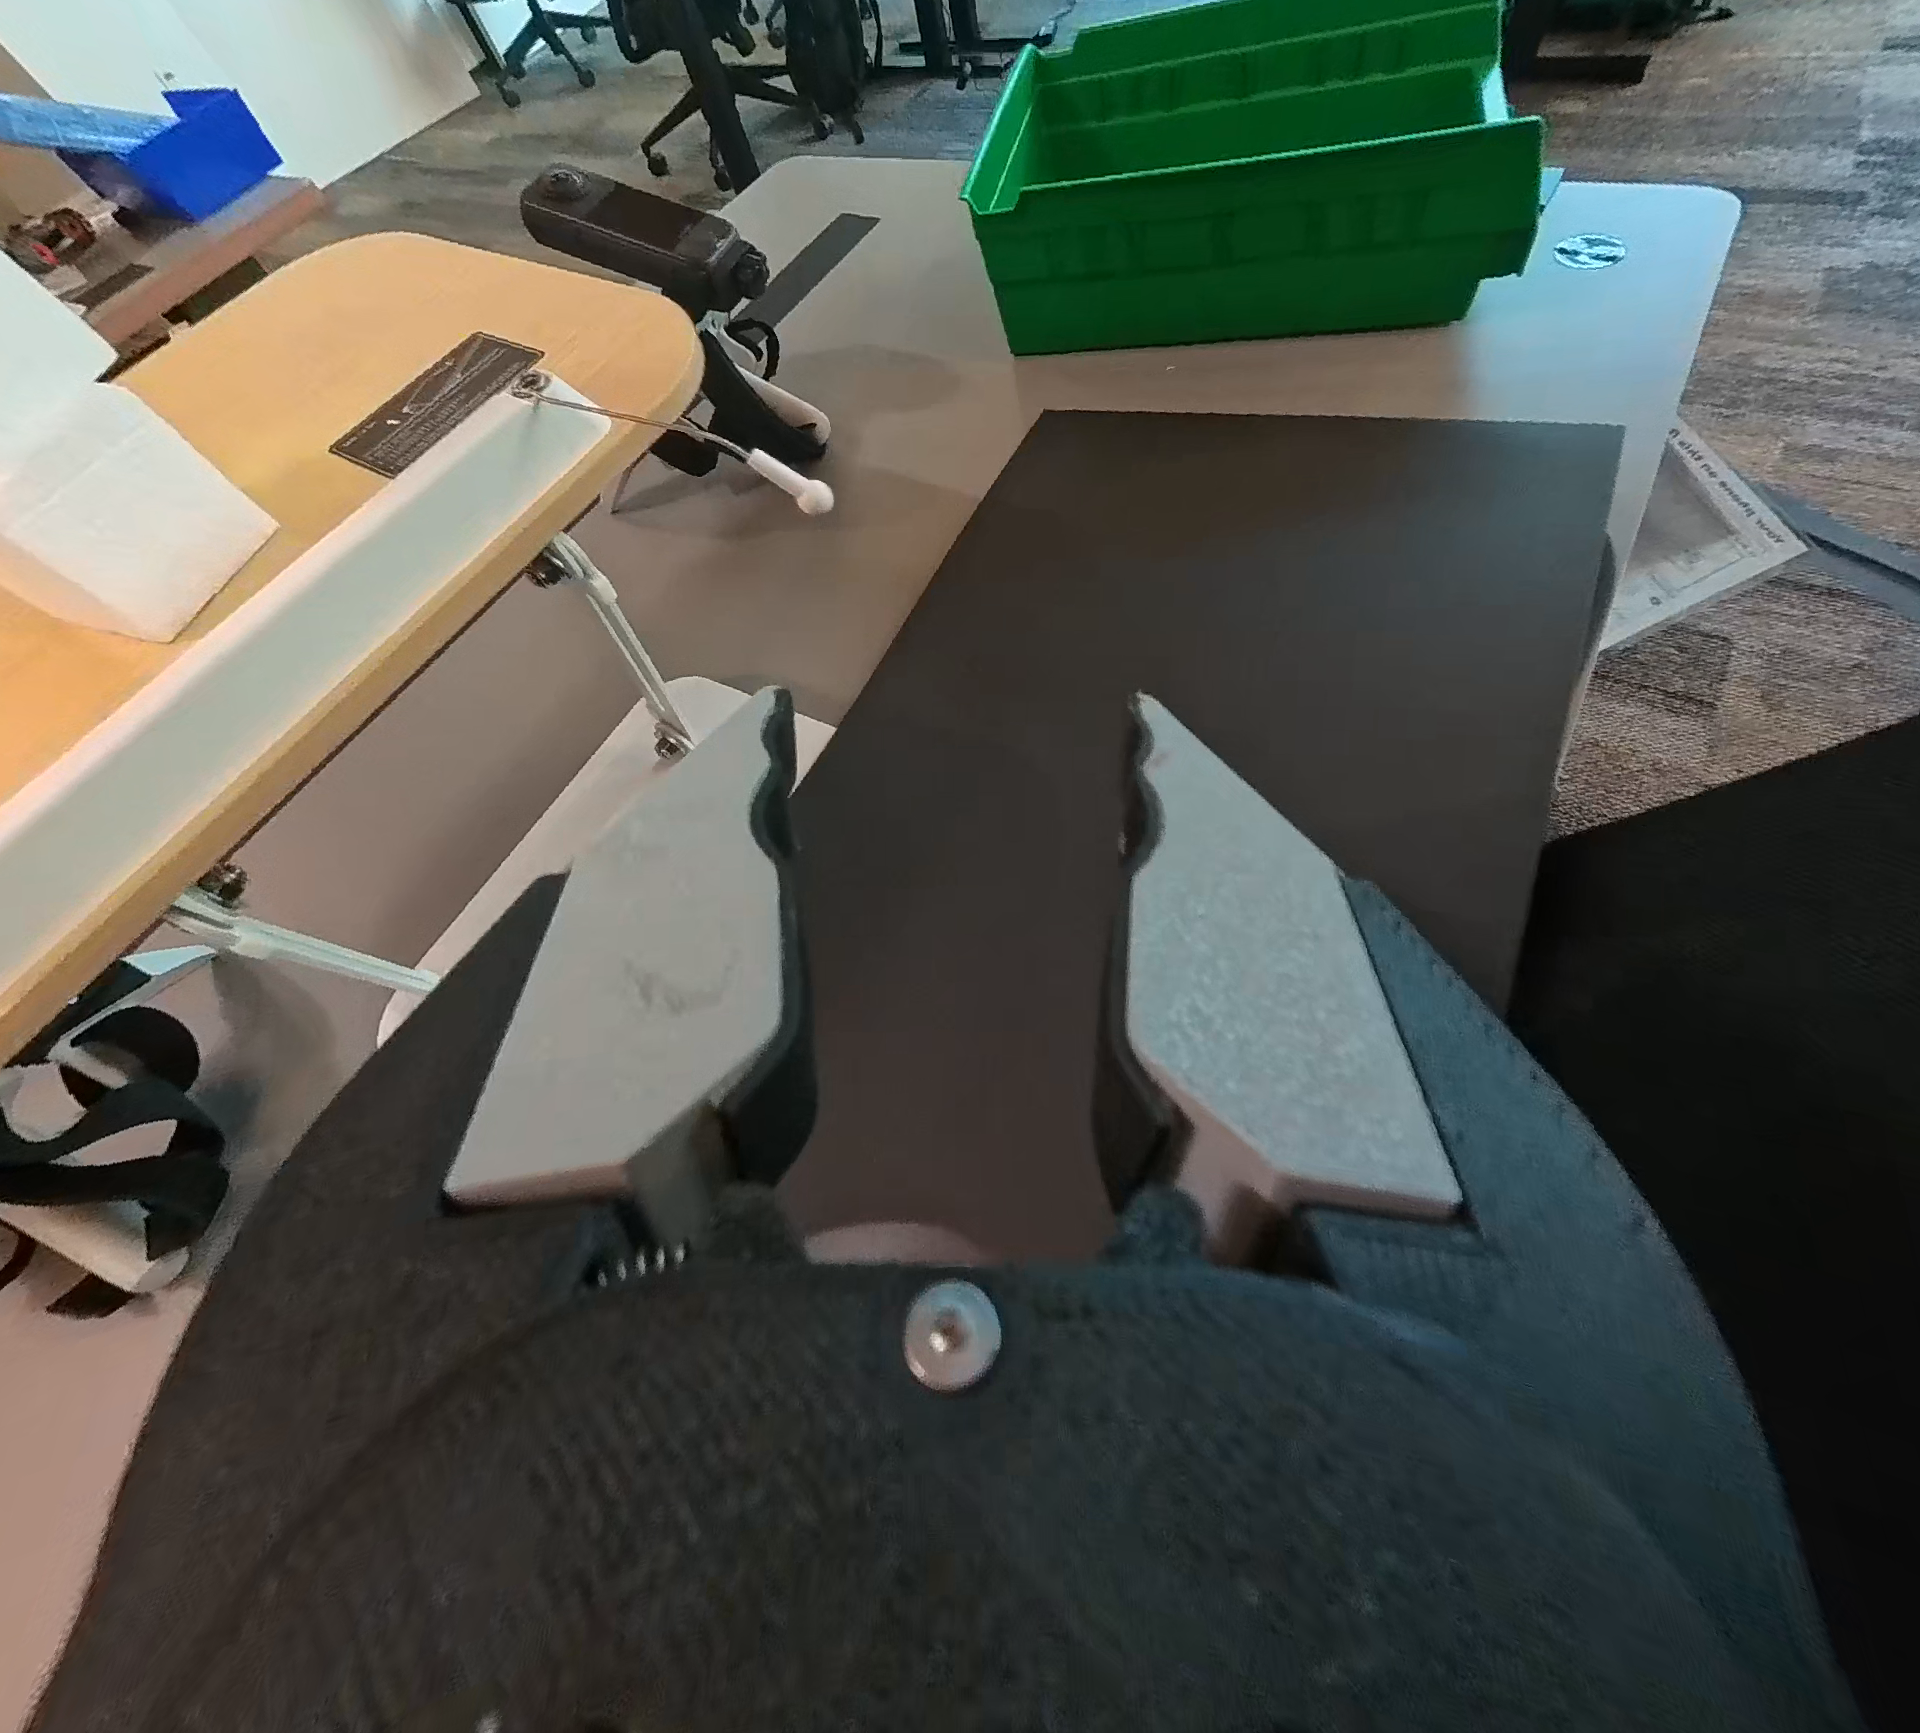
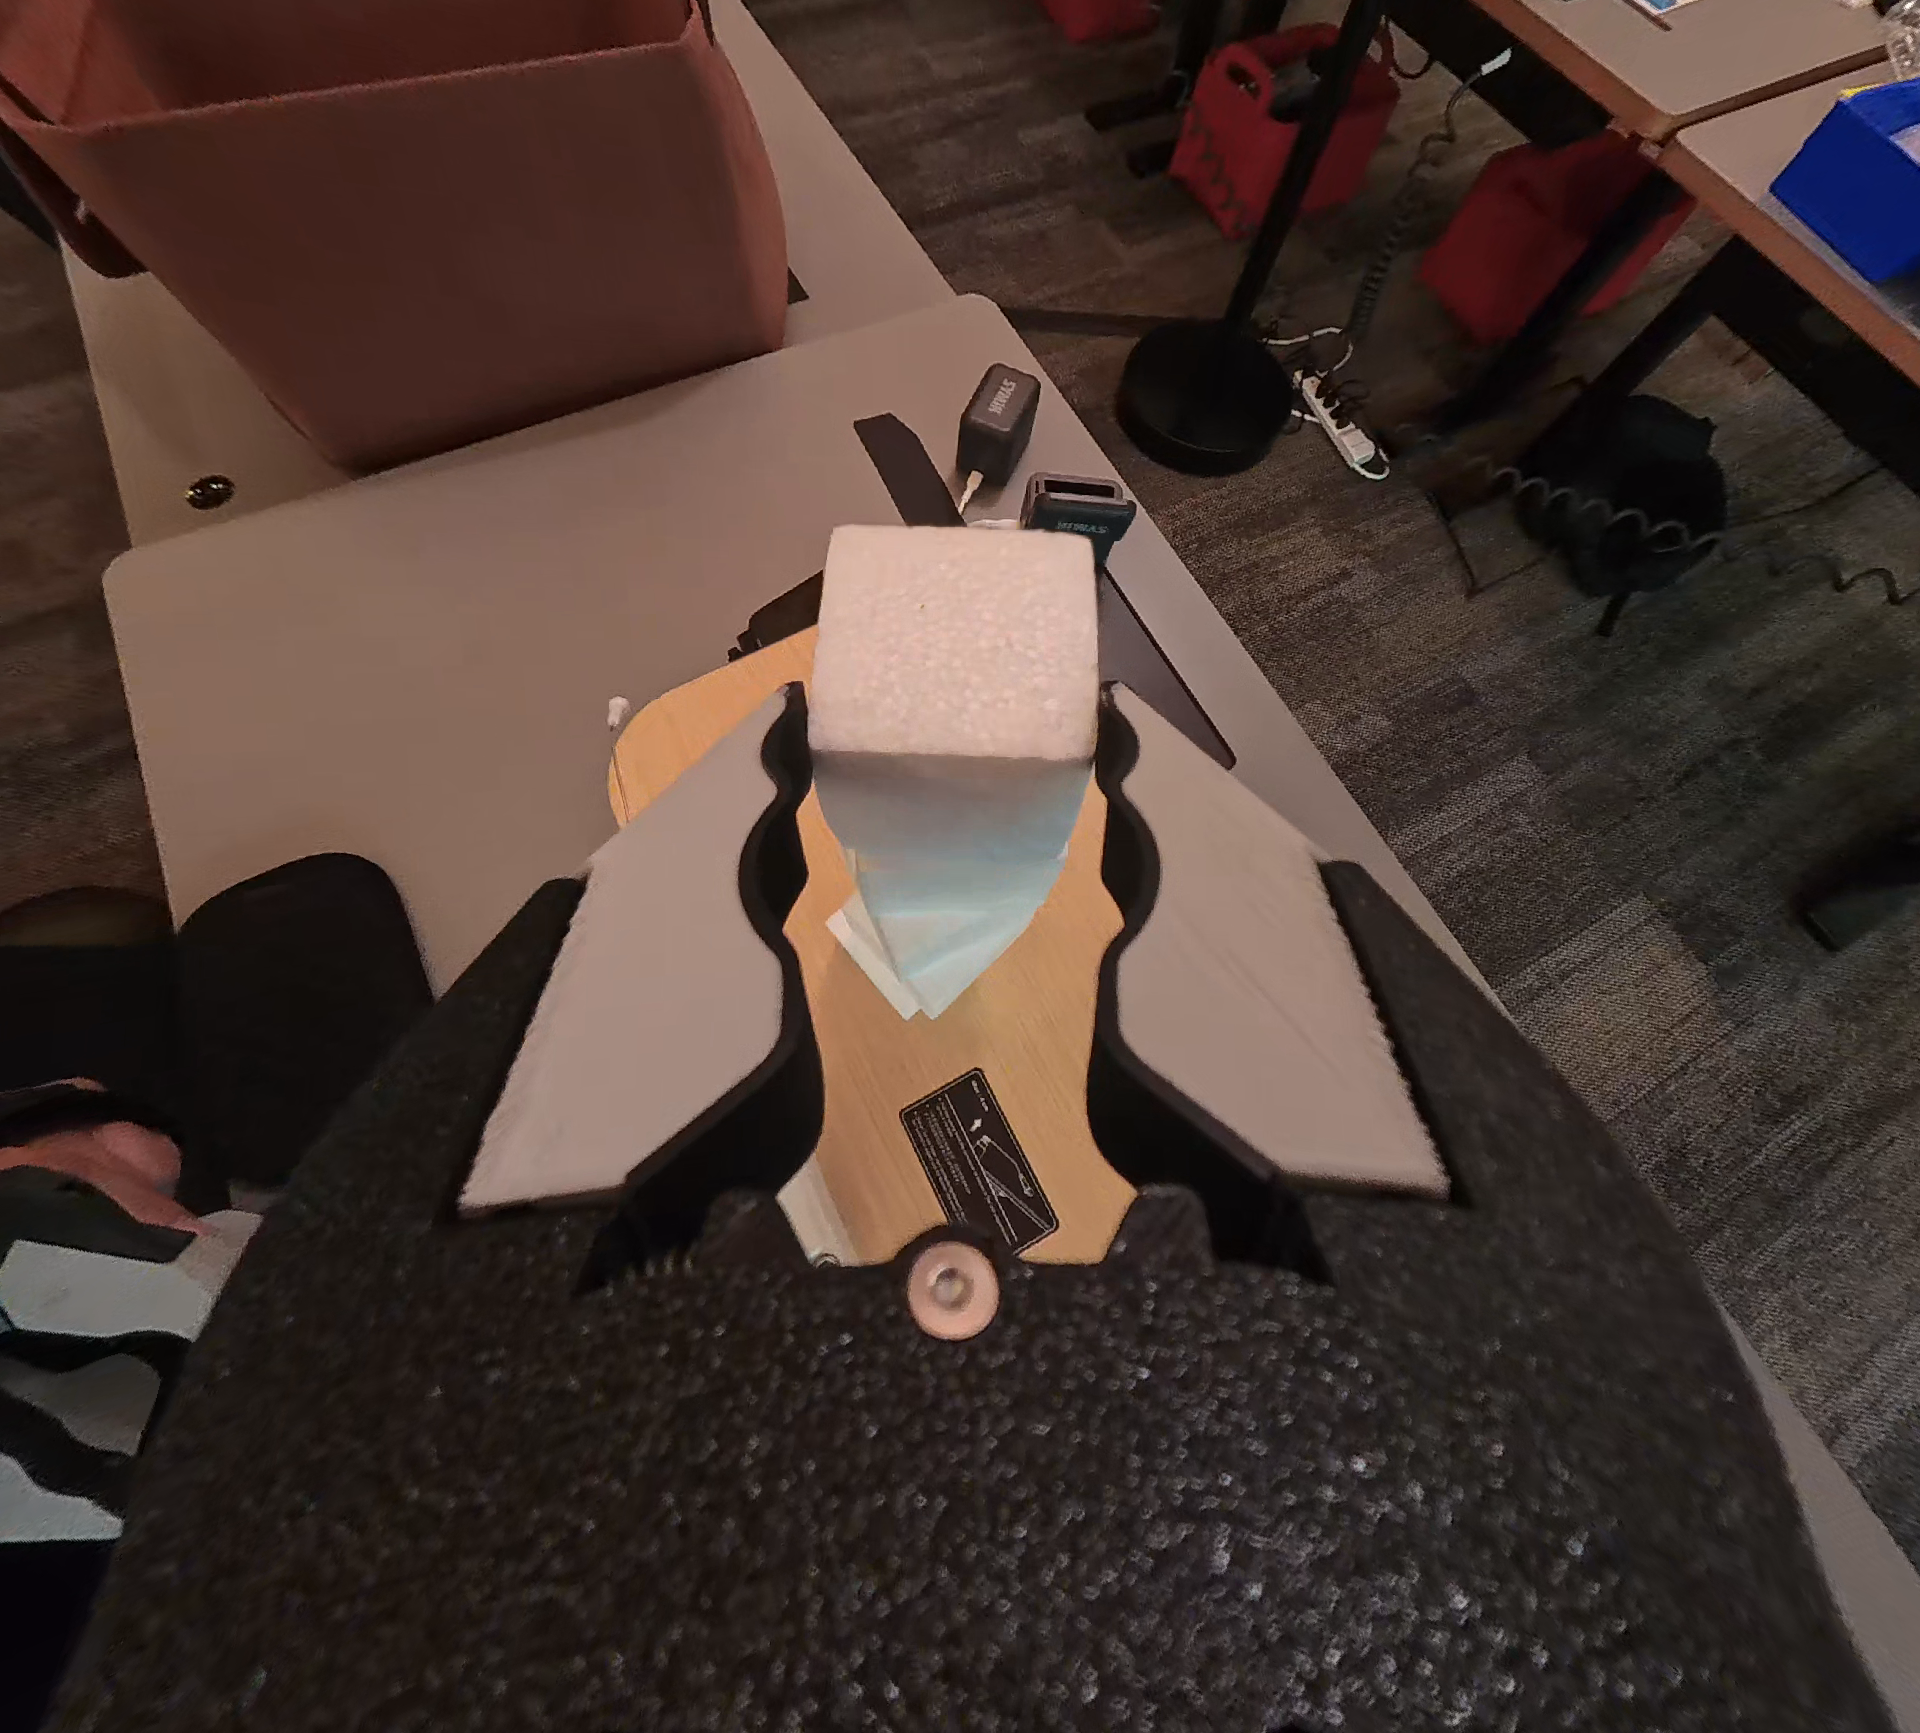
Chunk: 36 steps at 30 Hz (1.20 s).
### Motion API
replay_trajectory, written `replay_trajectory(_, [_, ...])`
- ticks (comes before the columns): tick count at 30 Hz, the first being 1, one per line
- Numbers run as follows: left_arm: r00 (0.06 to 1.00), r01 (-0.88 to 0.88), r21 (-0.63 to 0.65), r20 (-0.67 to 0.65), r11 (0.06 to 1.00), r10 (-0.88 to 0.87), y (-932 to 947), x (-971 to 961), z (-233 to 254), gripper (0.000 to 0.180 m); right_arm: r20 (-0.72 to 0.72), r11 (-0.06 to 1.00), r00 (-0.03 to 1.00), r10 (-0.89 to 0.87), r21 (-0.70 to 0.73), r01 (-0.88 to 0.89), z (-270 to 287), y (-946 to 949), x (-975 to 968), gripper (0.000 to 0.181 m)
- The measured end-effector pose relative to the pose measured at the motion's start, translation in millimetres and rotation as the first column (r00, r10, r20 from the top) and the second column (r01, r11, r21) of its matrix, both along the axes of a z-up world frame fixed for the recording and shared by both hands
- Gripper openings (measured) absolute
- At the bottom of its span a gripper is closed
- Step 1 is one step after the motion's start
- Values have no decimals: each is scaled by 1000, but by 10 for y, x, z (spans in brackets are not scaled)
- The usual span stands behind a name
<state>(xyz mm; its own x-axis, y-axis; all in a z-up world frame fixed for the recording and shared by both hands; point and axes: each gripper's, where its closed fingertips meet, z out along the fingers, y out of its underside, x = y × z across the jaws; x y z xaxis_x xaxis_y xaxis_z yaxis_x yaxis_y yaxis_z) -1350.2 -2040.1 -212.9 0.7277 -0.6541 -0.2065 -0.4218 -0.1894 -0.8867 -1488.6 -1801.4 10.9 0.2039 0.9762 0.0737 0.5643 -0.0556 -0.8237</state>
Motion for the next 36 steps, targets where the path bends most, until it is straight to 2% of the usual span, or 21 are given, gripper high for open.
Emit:
replay_trajectory(8, [1000, 7, -5, -11, 1000, -7, -39, 20, -32, 61, -9, 1000, 1000, 7, -5, -7, -31, 10, 37, 56])
replay_trajectory(16, [1000, 16, -41, 8, 999, -16, -44, 32, -82, 64, -44, 1000, 999, -14, 12, 14, 111, 8, 105, 71])
replay_trajectory(21, [1000, 15, -53, 7, 998, -15, -41, 26, -105, 65, -238, 995, 971, -28, 87, 50, 400, -33, 308, 70])
replay_trajectory(24, [1000, 12, -64, 14, 998, -11, -40, 15, -109, 65, -315, 990, 947, -69, 95, 104, 359, -2, 533, 65])
replay_trajectory(28, [999, -33, -92, 21, 995, 35, 10, -73, -74, 64, -241, 980, 958, -155, 84, 179, -113, 138, 803, 59])
replay_trajectory(31, [994, -86, -188, 48, 978, 97, 57, -211, -104, 63, -118, 969, 971, -208, 108, 221, -559, 260, 918, 52])
replay_trajectory(34, [986, -149, -223, 42, 963, 163, 103, -422, -96, 64, -21, 969, 977, -212, 124, 213, -881, 287, 868, 45])
replay_trajectory(35, [981, -176, -228, 36, 958, 189, 110, -507, -81, 64, 14, 969, 976, -215, 128, 212, -984, 303, 842, 35])
replay_trajectory(36, [976, -203, -234, 28, 951, 215, 109, -595, -64, 63, 59, 969, 974, -220, 130, 211, -1097, 324, 824, 14])
